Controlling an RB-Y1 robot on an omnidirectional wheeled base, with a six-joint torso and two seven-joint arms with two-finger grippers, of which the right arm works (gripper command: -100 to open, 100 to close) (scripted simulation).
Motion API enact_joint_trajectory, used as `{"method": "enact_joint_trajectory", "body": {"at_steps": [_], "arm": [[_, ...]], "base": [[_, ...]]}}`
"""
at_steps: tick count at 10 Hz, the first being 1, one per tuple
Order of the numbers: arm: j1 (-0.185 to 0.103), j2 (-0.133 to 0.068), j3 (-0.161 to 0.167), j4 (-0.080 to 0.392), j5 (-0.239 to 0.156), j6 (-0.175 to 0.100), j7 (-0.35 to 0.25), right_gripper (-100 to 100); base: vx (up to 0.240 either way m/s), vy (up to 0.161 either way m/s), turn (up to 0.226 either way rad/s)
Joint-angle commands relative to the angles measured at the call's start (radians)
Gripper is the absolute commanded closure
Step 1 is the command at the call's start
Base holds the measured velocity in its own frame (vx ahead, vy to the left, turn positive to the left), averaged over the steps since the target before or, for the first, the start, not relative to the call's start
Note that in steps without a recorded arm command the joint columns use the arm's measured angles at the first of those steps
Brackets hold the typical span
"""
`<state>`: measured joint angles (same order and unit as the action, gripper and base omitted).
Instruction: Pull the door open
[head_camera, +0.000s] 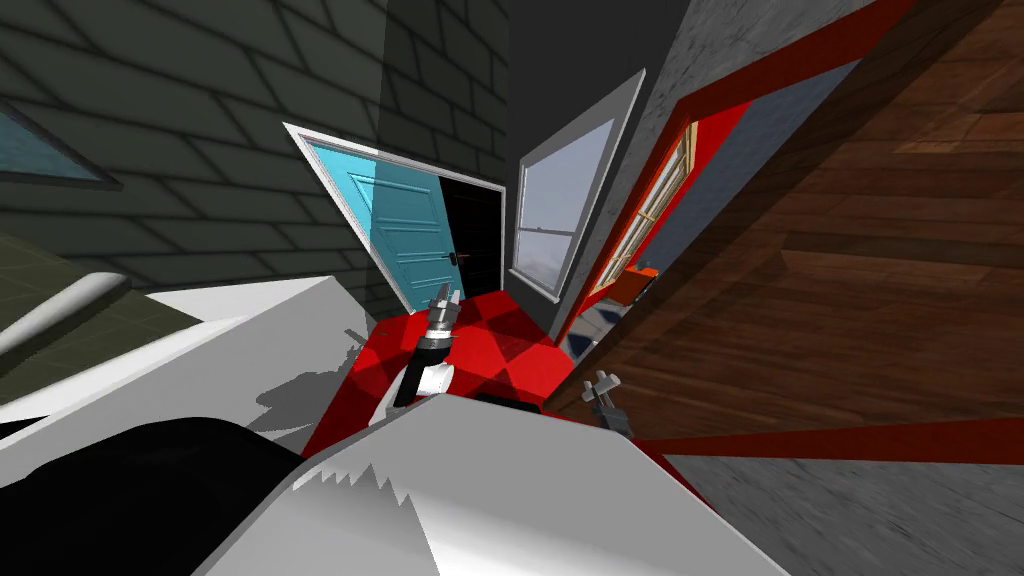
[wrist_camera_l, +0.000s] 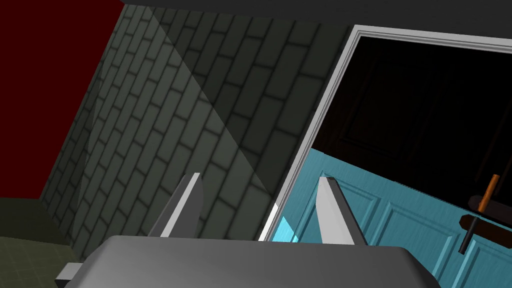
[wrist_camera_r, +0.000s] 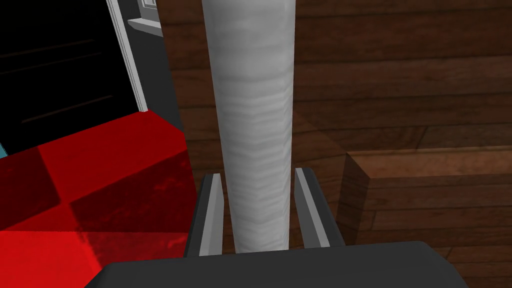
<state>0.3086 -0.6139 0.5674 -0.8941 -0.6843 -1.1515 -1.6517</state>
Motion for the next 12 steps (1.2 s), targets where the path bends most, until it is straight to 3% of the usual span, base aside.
{"method": "enact_joint_trajectory", "body": {"at_steps": [1,5,6,12], "arm": [[0.000,-0.006,0.013,0.016,0.006,-0.017,-0.015,100],[-0.002,-0.020,0.035,0.039,0.015,-0.049,-0.040,100],[-0.003,-0.020,0.030,0.035,0.013,-0.043,-0.036,100],[-0.018,-0.028,0.052,0.075,0.029,-0.073,-0.067,100]], "base": [[-0.198,-0.049,0.141],[-0.194,-0.042,0.113],[-0.078,-0.017,0.022],[-0.172,-0.045,0.128]]}}
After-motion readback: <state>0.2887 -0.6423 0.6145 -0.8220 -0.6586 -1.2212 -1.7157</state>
